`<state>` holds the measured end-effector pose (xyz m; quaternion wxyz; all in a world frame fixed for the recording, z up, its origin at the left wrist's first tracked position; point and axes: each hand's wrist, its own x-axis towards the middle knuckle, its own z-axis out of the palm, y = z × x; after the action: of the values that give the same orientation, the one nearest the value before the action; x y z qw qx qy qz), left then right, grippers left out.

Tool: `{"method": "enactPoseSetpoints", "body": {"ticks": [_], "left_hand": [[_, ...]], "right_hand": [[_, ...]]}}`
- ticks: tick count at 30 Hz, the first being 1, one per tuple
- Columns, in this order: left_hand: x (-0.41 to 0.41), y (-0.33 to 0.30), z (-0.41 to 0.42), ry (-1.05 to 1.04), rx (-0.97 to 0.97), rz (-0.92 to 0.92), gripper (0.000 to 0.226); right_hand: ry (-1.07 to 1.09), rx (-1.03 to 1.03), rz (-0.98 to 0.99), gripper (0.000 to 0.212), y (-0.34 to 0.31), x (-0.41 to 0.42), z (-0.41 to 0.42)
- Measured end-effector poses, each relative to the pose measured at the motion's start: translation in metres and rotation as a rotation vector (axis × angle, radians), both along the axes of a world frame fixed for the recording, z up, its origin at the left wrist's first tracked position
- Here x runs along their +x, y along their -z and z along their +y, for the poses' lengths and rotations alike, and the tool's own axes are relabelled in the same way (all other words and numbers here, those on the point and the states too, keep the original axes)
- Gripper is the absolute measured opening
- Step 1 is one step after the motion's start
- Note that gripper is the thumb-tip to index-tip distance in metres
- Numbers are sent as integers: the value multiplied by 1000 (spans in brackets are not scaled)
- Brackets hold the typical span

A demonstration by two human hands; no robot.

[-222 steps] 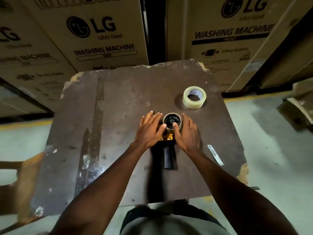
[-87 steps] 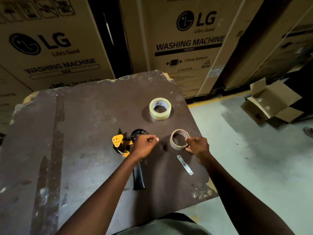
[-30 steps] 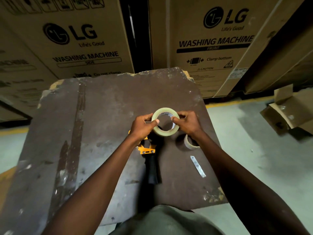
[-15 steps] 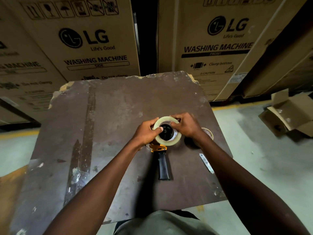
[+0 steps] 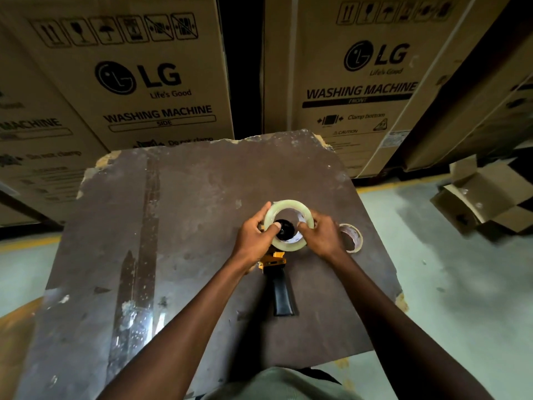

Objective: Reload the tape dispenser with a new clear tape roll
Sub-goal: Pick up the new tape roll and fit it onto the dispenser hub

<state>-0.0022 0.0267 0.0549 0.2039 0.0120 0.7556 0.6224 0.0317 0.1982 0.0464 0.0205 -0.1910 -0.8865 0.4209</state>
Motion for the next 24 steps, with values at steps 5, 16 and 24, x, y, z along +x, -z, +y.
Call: {"method": "enactPoseSetpoints", "body": {"ticks": [5,16,24], "left_hand": [[-1,-2,-9,94,-104,104,55],[8,-14,3,90,7,52,61],[16,-20,9,-60,246,-77,62]], "right_hand": [[-71,-57,9,22,-3,-2,22],[-120,-16,-8,42,-16,-5,31],[20,-164,188,26,-7,13,24]]}}
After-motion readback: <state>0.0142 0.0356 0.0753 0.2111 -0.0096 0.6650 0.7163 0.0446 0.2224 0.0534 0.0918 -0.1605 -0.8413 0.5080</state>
